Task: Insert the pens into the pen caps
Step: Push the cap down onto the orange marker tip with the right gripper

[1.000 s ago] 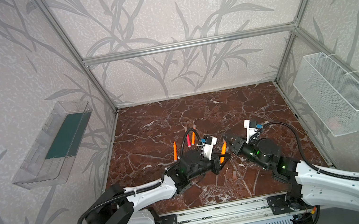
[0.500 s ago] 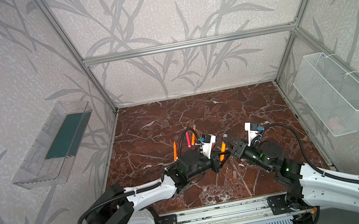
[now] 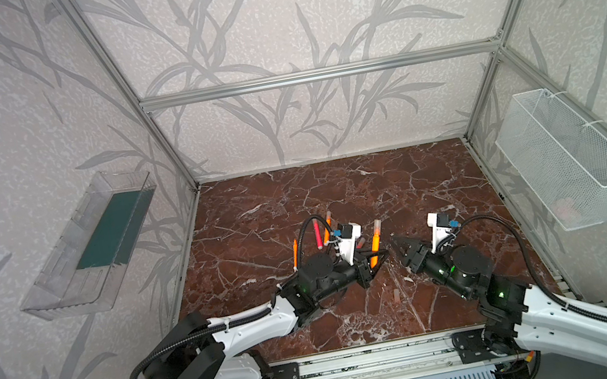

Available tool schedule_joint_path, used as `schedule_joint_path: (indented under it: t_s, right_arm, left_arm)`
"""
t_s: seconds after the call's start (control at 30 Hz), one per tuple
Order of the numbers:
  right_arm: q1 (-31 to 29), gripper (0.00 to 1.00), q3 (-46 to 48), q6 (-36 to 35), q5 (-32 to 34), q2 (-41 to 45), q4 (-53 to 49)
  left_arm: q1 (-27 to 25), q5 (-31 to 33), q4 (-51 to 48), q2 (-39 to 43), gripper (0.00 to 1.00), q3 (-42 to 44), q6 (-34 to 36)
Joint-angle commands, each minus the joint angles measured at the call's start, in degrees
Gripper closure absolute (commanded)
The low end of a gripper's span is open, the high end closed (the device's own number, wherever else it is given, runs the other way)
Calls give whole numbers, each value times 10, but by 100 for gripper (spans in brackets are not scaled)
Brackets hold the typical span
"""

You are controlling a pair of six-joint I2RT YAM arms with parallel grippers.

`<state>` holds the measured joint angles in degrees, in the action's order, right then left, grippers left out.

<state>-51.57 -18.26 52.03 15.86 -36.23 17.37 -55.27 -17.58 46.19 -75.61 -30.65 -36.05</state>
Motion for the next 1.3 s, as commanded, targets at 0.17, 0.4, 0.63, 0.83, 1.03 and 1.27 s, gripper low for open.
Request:
schedule_joint_path:
  t_s: [0.17,0.4,0.63,0.83,1.03,1.27]
  right_arm:
    - [0,47,-37,-61,16,45,-37]
    - [2,43,-114,-98,-25,-32,-18]
    - [2,44,-153,-100,-41,-113,9]
    - [2,47,-161,-97,-28,-133,1]
    - [2,65,-166,-101,-33,-133,-9]
    - [2,76,-161,-88,-52,-133,-24]
  left_arm:
    - [0,-8,13,5,100,-11,14]
    - [-11,-15,-18,5,100,-16,51]
    - [-19,-24,-33,1,100,-14,80]
    - [-23,-19,-48,6,100,-13,99]
    - [-26,-12,-57,10,100,-10,111]
    - [-25,0,-62,12,100,-8,114]
